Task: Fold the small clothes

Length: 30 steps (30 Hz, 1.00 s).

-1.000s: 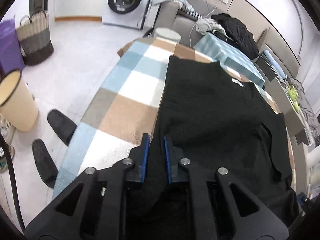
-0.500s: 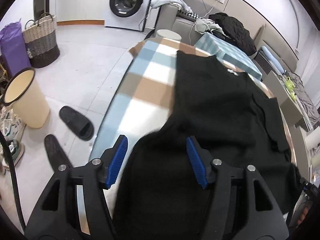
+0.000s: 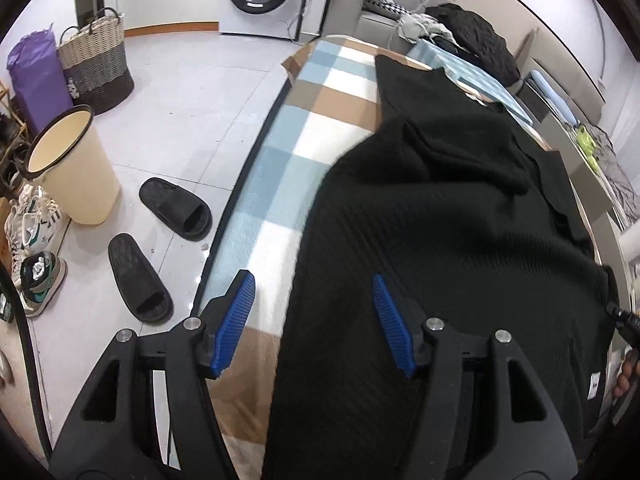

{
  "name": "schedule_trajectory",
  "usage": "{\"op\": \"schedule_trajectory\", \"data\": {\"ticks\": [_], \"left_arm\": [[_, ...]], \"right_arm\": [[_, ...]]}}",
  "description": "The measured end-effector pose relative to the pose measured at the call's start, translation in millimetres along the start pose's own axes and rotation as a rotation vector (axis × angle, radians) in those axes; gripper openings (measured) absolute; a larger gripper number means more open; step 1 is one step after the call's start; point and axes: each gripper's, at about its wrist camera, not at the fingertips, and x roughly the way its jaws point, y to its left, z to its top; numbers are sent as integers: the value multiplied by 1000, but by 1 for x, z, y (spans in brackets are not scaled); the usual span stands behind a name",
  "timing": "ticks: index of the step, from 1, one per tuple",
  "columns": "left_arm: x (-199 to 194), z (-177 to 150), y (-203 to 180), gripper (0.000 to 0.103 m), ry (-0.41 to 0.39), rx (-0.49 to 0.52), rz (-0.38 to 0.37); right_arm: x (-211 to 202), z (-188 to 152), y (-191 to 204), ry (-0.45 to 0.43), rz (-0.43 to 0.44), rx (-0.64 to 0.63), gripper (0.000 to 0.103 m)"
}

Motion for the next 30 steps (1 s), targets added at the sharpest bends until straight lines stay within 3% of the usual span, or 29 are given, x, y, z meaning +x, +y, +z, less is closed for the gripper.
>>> {"op": "schedule_trajectory", "data": {"ticks": [2, 6, 8, 9, 10, 12, 26, 30], "left_arm": [[2, 0, -7, 59, 11, 25, 1], [5, -2, -18, 56, 5, 68, -11], [5, -5, -25, 38, -5, 96, -13], [5, -5, -29, 15, -8, 114, -2], [5, -6, -31, 4, -11, 129, -4], [1, -7, -32, 4, -33, 121, -18], [-97, -40, -16, 4, -221, 53, -125], [-111, -40, -6, 4, -248, 40, -128]], "right_arm": [[-5, -6, -2, -1, 42, -10, 37], [-5, -19, 4, 18, 91, -68, 38], [-3, -23, 12, 14, 97, -110, 38], [-3, -25, 15, 1, 100, -134, 32], [-4, -26, 18, -12, 104, -151, 27], [-7, -28, 22, -42, 114, -181, 5], [-99, -62, 5, -331, 389, -162, 4], [-113, -64, 0, -374, 388, -112, 4]]}}
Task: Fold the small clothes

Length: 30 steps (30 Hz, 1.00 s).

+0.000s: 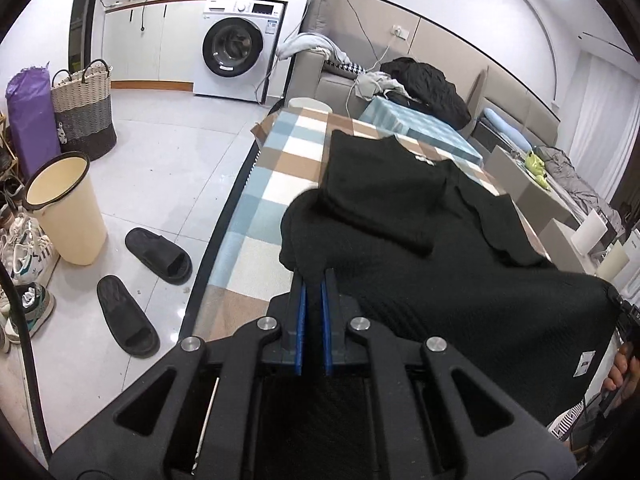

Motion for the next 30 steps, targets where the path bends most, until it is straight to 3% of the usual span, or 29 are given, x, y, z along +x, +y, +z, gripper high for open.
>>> {"op": "schedule_trajectory", "data": {"ticks": [7, 20, 23, 27, 30], "left_arm": [[21, 26, 4, 4, -9, -10, -20], [135, 75, -7, 5, 90, 11, 24], [157, 76, -6, 7, 133, -7, 45], [163, 67, -3, 28, 157, -9, 51], [158, 55, -3, 60, 158, 12, 74]], "right_arm": [[25, 20, 1, 2, -91, 40, 4], [119, 48, -23, 117, -340, 128, 4], [134, 46, -31, 164, -390, 139, 14], [129, 38, -41, 197, -418, 151, 43], [119, 30, -46, 226, -413, 143, 47]]}}
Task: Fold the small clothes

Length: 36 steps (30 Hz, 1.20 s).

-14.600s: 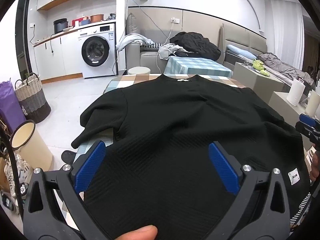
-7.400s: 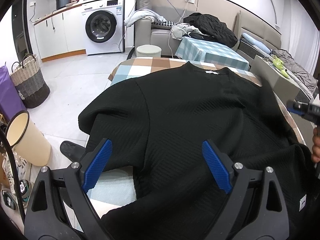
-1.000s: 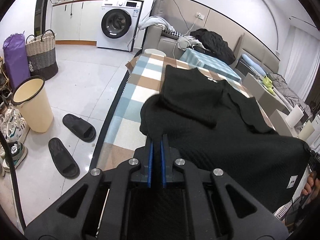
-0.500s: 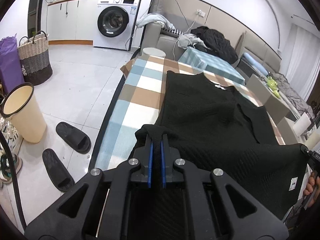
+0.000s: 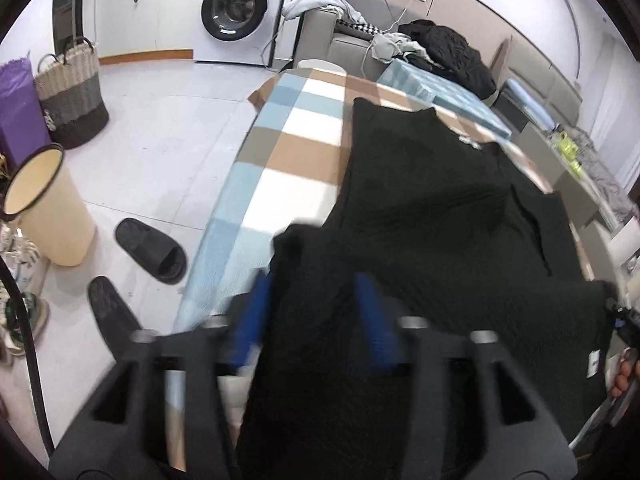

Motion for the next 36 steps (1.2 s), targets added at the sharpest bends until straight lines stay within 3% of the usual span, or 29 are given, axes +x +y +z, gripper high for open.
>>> {"op": "schedule_trajectory", "data": {"ticks": [11, 12, 13, 14, 15, 19, 32, 36], "left_arm": [[27, 9, -2, 60, 59, -39, -41], [29, 10, -3, 51, 57, -44, -47], [32, 11, -2, 35, 53, -51, -50], [35, 12, -2, 29, 48, -55, -68], [36, 13, -2, 22, 47, -56, -83], [35, 12, -12, 16, 39, 1, -74], [0, -27, -12, 16, 61, 35, -79], [-14, -33, 0, 27, 53, 2, -56]], "right_arm": [[37, 12, 18, 55, 42, -22, 48], [40, 12, 21, 56, 42, -31, 48], [41, 13, 24, 50, 38, -40, 48], [42, 13, 26, 45, 32, -49, 46], [44, 13, 29, 39, 24, -68, 36], [46, 13, 33, 35, 28, -100, 19], [21, -10, 18, 85, 27, -116, 17], [11, -12, 9, 85, 36, -98, 33]]}}
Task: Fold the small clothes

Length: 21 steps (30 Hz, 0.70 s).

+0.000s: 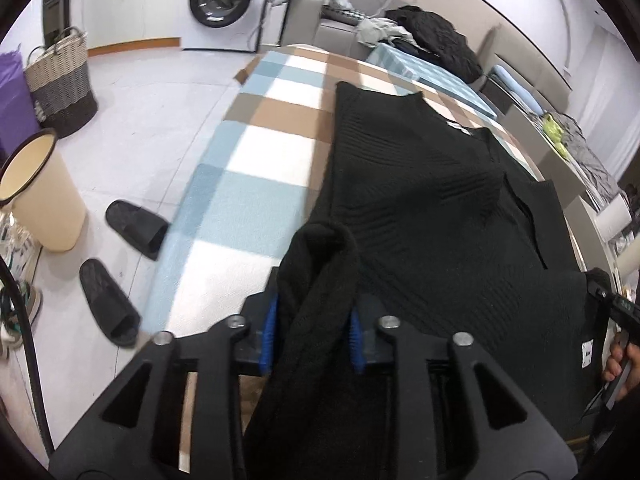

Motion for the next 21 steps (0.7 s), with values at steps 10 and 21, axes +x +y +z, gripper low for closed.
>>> {"op": "schedule_trajectory", "data": {"ticks": [10, 21], "left_arm": [[-40, -49, 18, 39, 27, -15, 32], [-61, -70, 15, 8, -19, -14, 1]], "right_arm": [[-45, -37, -18, 2, 5, -37, 44], [-49, -56, -17, -26, 4, -109, 44]]}}
